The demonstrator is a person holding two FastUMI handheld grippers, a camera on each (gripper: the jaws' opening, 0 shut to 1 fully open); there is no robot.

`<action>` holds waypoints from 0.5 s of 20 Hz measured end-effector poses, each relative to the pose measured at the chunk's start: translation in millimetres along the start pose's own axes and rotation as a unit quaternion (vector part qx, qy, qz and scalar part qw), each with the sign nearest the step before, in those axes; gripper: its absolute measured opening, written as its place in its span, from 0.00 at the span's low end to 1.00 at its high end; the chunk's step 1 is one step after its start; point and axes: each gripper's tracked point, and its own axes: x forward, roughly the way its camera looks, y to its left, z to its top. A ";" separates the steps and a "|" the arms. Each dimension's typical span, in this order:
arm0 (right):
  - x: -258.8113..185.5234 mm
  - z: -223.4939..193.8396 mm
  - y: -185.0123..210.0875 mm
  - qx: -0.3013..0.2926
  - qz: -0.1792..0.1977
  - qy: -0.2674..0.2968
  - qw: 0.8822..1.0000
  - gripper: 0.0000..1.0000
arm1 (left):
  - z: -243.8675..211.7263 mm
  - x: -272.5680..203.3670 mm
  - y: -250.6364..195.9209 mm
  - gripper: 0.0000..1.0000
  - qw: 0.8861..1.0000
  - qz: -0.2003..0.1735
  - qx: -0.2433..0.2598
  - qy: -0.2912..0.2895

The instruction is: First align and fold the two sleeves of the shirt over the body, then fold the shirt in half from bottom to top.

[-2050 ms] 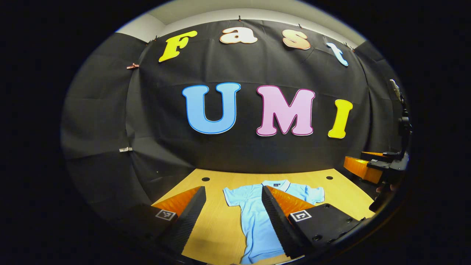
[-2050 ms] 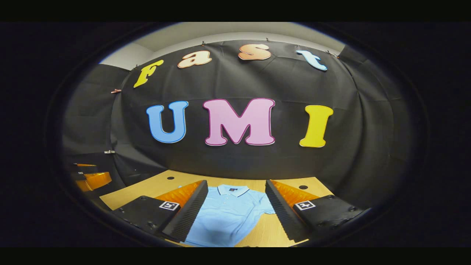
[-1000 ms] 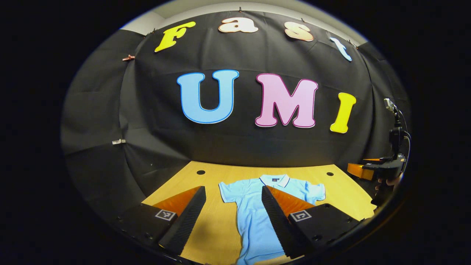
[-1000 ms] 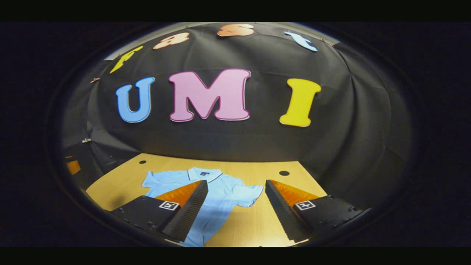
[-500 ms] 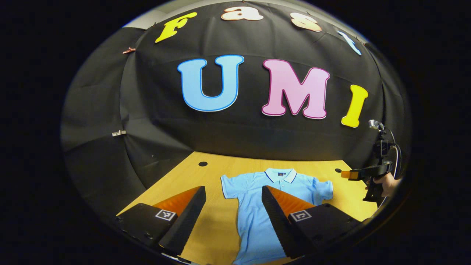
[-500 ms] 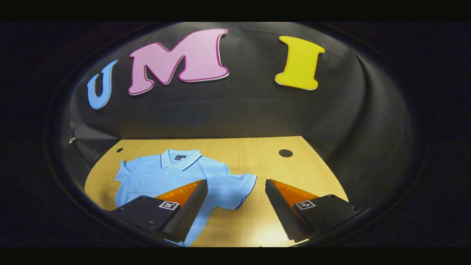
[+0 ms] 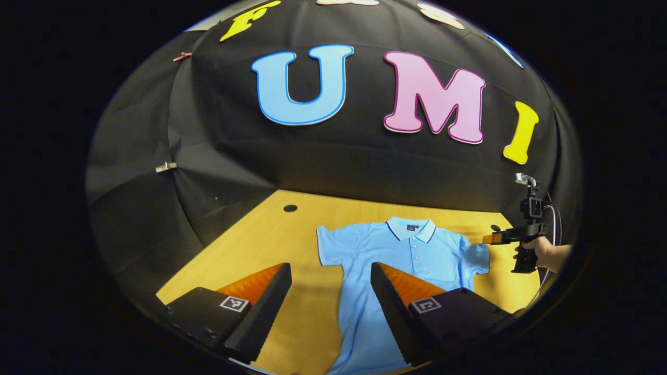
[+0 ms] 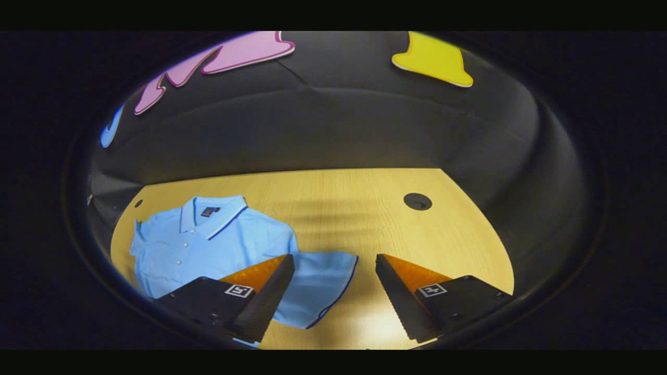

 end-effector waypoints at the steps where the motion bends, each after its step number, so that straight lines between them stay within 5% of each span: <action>1: 8.0 -3.8 -3.5 0.001 -0.005 0.007 1.000 0.98 | -2.1 4.0 -3.2 0.97 1.000 0.000 0.004 0.004; 5: 27.8 -16.8 -1.8 -0.005 -0.003 0.018 1.000 0.94 | -0.9 19.7 -12.6 0.97 1.000 -0.003 0.011 0.009; 10: 34.0 -20.7 7.1 -0.011 0.010 0.018 1.000 0.76 | -0.2 21.7 -15.3 0.97 1.000 -0.001 -0.001 0.008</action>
